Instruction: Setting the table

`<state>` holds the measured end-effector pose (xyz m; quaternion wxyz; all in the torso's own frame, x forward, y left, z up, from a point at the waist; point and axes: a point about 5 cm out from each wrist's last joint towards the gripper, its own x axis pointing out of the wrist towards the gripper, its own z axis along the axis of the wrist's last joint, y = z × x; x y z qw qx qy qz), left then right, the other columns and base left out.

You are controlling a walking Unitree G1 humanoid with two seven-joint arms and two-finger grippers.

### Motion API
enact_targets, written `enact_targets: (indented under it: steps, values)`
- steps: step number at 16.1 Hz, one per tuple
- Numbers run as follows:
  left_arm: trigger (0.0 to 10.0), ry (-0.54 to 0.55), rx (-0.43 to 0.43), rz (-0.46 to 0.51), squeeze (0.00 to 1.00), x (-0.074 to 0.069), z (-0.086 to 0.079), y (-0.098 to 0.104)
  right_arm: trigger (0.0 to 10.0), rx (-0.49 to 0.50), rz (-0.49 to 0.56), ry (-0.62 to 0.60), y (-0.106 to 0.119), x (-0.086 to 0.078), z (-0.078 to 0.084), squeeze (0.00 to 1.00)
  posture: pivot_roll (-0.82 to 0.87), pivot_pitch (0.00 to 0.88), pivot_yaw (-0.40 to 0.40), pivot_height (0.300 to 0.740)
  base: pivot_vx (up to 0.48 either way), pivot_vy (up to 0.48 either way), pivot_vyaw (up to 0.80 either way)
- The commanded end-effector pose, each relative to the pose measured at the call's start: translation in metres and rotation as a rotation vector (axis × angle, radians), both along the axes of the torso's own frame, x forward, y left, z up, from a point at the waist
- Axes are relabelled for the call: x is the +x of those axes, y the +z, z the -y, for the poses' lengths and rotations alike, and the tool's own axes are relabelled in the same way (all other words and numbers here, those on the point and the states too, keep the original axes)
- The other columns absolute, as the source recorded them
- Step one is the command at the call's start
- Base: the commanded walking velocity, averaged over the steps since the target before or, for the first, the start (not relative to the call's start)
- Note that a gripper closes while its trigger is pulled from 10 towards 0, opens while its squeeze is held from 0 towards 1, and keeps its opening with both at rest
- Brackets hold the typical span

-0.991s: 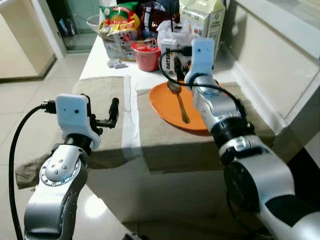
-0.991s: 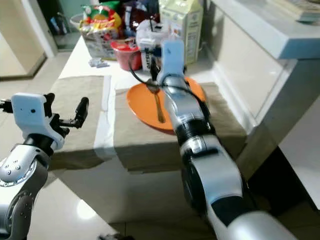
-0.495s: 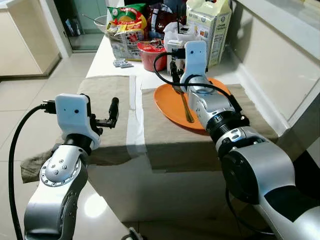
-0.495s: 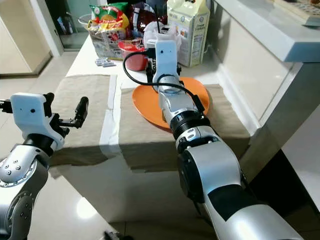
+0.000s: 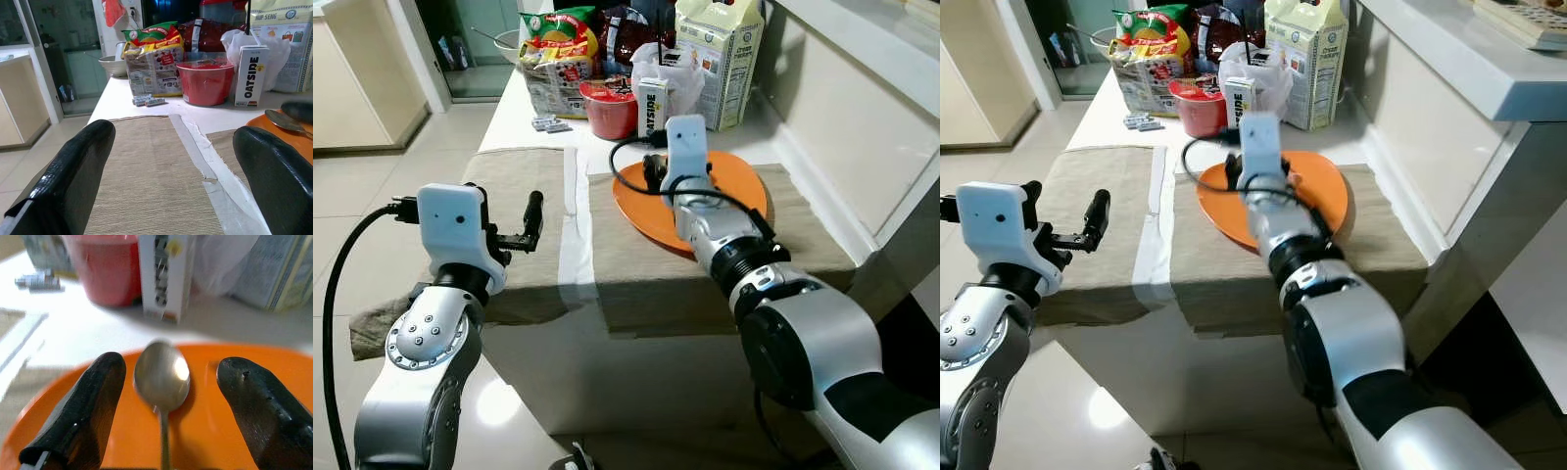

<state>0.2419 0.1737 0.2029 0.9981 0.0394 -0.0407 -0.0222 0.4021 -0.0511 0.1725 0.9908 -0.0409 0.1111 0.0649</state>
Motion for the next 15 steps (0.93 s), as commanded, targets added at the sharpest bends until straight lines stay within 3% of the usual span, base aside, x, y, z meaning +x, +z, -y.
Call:
enact_targets:
  steps: [1, 6, 15]
  values:
    - [10.0, 0.013, 0.016, -0.001, 0.00, -0.002, -0.002, 0.002, 10.0, -0.032, -0.025, 0.010, -0.005, -0.002, -0.002, 0.00, 0.04, 0.000, 0.042, 0.740, 0.000, 0.000, 0.00]
    - [10.0, 0.013, 0.016, -0.003, 0.00, -0.002, -0.001, 0.001, 10.0, -0.078, -0.095, 0.009, -0.023, -0.007, 0.002, 0.00, 0.03, 0.000, 0.041, 0.740, 0.000, 0.000, 0.00]
    - [10.0, 0.012, 0.024, 0.004, 0.00, 0.000, -0.001, 0.004, 10.0, -0.093, -0.112, 0.000, -0.027, -0.009, 0.003, 0.00, 0.02, 0.000, 0.043, 0.740, 0.000, 0.000, 0.00]
